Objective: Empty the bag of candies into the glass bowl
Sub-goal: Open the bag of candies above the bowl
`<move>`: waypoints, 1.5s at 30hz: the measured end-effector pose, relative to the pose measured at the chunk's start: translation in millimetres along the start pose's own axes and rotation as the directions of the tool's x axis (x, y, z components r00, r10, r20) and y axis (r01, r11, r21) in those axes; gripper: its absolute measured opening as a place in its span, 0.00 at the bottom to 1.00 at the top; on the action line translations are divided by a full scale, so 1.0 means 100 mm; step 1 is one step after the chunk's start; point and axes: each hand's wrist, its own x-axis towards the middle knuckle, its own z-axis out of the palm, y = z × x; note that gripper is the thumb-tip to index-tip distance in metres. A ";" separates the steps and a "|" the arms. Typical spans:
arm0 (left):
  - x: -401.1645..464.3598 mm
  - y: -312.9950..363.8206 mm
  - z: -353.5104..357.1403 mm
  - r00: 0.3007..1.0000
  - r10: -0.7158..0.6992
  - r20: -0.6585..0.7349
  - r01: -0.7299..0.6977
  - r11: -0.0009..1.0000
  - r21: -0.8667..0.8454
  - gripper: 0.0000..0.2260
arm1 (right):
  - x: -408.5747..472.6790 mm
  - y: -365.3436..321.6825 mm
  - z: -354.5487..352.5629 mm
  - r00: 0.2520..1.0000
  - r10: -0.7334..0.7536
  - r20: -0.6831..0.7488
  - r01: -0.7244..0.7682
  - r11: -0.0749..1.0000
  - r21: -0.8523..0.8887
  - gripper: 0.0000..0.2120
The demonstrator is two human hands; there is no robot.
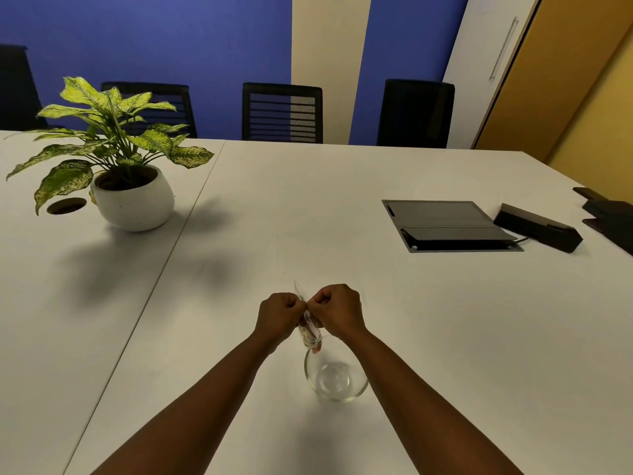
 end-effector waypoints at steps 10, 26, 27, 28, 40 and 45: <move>0.00 0.01 -0.03 0.999 0.022 -0.029 -0.018 0.990 0.141 0.13 | 0.05 0.05 -0.02 0.999 -0.019 -0.046 0.016 0.998 -0.065 0.03; 0.09 0.10 -0.08 0.982 -0.187 0.033 0.190 0.964 -0.186 0.08 | 0.19 0.28 -0.23 0.987 0.157 0.036 -0.161 0.956 0.244 0.07; 0.09 0.12 -0.07 0.981 -0.191 0.034 0.194 0.956 -0.222 0.06 | 0.20 0.30 -0.25 0.974 0.197 0.111 -0.224 0.907 0.358 0.09; 0.09 0.14 -0.07 0.981 -0.193 0.037 0.196 0.946 -0.258 0.05 | 0.20 0.32 -0.28 0.955 0.232 0.185 -0.291 0.854 0.431 0.12; 0.07 0.27 0.03 0.953 -0.037 0.300 0.211 0.791 -0.575 0.11 | 0.20 0.71 -0.30 0.757 0.181 0.628 -0.625 0.481 0.615 0.26; 0.10 0.11 0.01 0.940 -0.022 0.341 0.226 0.789 -0.571 0.10 | 0.22 0.81 -0.43 0.851 0.251 0.460 -0.512 0.592 0.623 0.10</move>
